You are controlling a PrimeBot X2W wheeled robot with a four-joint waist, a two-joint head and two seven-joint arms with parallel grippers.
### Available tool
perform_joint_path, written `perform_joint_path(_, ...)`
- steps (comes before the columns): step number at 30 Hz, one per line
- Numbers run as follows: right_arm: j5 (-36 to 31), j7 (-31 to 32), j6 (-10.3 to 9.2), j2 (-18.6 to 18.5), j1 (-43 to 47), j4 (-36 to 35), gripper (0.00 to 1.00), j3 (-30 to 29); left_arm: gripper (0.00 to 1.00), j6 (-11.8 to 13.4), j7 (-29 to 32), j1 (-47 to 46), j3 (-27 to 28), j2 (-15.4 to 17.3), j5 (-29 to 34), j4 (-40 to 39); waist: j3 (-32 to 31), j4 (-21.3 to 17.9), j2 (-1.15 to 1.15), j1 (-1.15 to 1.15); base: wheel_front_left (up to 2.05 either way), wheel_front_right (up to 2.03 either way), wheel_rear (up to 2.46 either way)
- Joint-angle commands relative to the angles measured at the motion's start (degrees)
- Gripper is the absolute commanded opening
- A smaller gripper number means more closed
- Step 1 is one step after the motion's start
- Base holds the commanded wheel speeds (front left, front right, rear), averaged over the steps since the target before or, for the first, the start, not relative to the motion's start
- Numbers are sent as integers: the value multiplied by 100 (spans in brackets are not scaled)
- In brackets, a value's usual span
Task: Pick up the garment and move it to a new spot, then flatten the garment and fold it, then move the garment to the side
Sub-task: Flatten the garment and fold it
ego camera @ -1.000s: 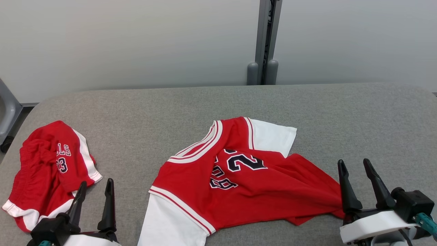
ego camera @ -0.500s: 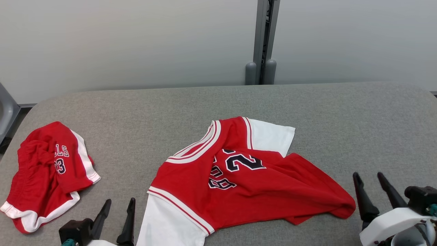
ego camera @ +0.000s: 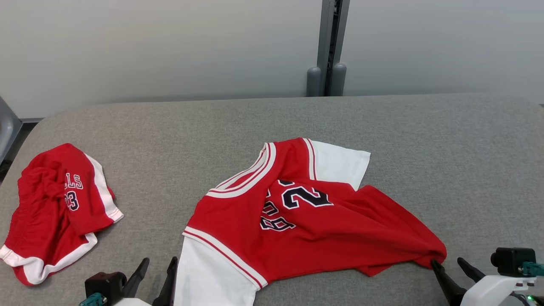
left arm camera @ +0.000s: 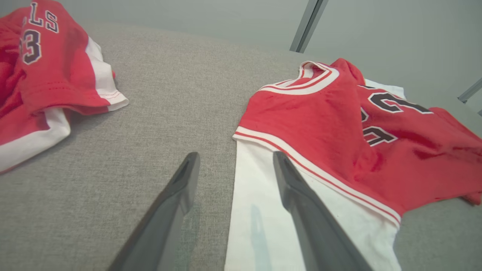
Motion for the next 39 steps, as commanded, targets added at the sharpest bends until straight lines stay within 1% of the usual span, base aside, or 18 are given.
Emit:
perform_joint_path(1, 39, 25, 1, -34, -98, 70, 100, -3, 100, -29, 43, -130, -21, 47, -41, 33, 34, 13, 0, 0, 0, 0, 0)
perform_joint_path(7, 171, -13, 1, 12, -351, 440, 100, 107, 100, -76, 459, -195, -309, 111, -266, 156, 153, 68, 0, 0, 0, 0, 0)
perform_joint_path(12, 305, 22, 1, 72, -547, 707, 100, 252, 100, -90, 888, -183, -426, 169, -428, 306, 260, 96, 0, 0, 0, 0, 0)
perform_joint_path(17, 423, -36, 1, 121, -714, 959, 100, 378, 100, 21, 1089, -182, -428, 249, -450, 403, 349, 133, 0, 0, 0, 0, 0)
perform_joint_path(22, 492, -119, 1, 144, -827, 1194, 100, 498, 100, 6, 1323, -146, -547, 249, -496, 482, 378, 170, 0, 0, 0, 0, 0)
perform_joint_path(30, 657, -212, 1, 123, -976, 1411, 100, 743, 100, -24, 1872, 19, -769, 240, -650, 587, 373, 189, 0, 0, 0, 0, 0)
perform_joint_path(36, 773, -273, 2, 91, -994, 1466, 100, 888, 100, -47, 2301, 168, -939, 261, -779, 504, 359, 182, 0, 0, 0, 0, 0)
perform_joint_path(37, 790, -300, 2, 83, -999, 1473, 95, 922, 100, -54, 2391, 195, -976, 262, -817, 476, 353, 178, 0, 0, 0, 0, 0)
perform_joint_path(38, 806, -327, 2, 79, -1007, 1468, 80, 958, 79, -62, 2450, 219, -1005, 263, -855, 438, 347, 174, 0, 0, 0, 0, 0)
perform_joint_path(39, 831, -354, 2, 68, -1020, 1456, 55, 992, 52, -69, 2480, 230, -1026, 273, -885, 398, 342, 171, 0, 0, 0, 0, 0)
